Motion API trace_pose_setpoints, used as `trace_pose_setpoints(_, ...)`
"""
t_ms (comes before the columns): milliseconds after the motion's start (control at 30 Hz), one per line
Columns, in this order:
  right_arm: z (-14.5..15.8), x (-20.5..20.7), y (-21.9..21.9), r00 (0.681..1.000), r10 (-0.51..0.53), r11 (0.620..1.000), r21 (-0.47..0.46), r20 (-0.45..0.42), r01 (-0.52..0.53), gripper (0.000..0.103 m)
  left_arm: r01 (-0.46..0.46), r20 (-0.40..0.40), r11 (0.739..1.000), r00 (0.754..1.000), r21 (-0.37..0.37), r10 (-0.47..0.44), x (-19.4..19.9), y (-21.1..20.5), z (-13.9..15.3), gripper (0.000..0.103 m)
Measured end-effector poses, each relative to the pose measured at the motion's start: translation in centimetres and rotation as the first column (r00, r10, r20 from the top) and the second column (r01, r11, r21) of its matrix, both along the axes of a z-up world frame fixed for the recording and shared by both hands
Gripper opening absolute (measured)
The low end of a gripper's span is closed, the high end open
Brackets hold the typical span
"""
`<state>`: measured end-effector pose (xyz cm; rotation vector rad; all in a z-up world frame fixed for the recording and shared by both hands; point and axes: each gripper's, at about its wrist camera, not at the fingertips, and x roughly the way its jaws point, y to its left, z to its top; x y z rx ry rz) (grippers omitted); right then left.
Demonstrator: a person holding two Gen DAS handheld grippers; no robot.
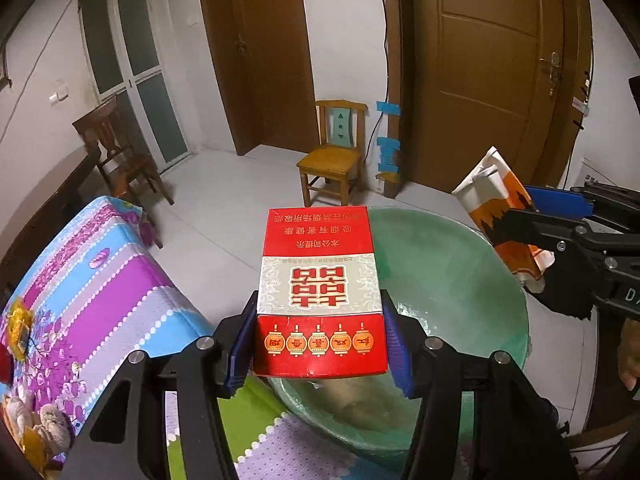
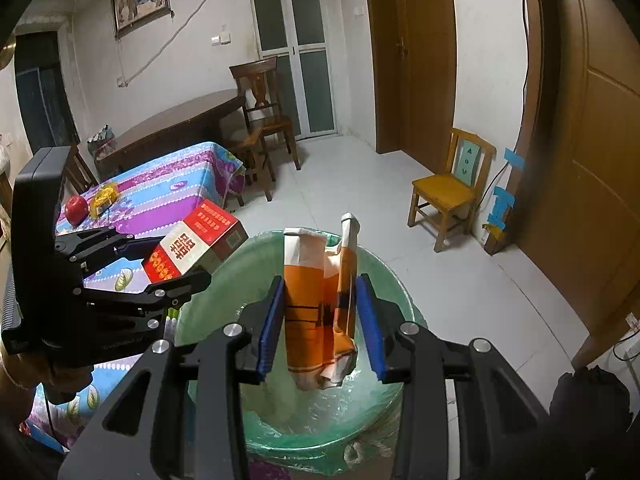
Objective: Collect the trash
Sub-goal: 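Open both tools to drop the red box and cup into the bin, then move both tools back over the table toward the remaining trash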
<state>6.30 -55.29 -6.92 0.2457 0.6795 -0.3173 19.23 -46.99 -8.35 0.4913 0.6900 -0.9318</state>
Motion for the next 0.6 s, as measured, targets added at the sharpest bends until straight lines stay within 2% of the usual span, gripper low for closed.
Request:
trace_pose_setpoints(33,-0.1,0.1,-0.1,1.0,-0.005,1.0,-0.007,-0.006,0.005,0.049,0.002,-0.002,1.0,1.0,-0.001,-0.002,0.1,0.1,-0.1,0.058)
trace_pose_setpoints(133,-0.2,0.2,-0.3,1.0,-0.026,0.999,-0.029,-0.008,0.026,0.064,0.026,-0.002,1.0,1.0,-0.006,-0.026,0.0,0.2,-0.1,0.059)
trace_pose_setpoints(200,-0.1,0.1,-0.5,1.0,-0.027,0.999,-0.02,0.0,0.027,0.065,0.021,0.021,1.0,1.0,-0.006,-0.021,-0.3,0.5,0.1,0.079)
trace_pose_setpoints(233,-0.2,0.0,-0.6,1.0,-0.022,1.0,-0.012,0.003,0.022,0.065,0.014,0.024,1.0,1.0,-0.017,-0.014,-0.2,0.7,0.3,0.082)
trace_pose_setpoints(600,0.5,-1.0,-0.2,0.999,-0.032,0.999,-0.016,0.033,0.032,0.065,-0.028,0.03,0.998,0.999,-0.049,0.03,-0.3,2.6,1.1,0.083)
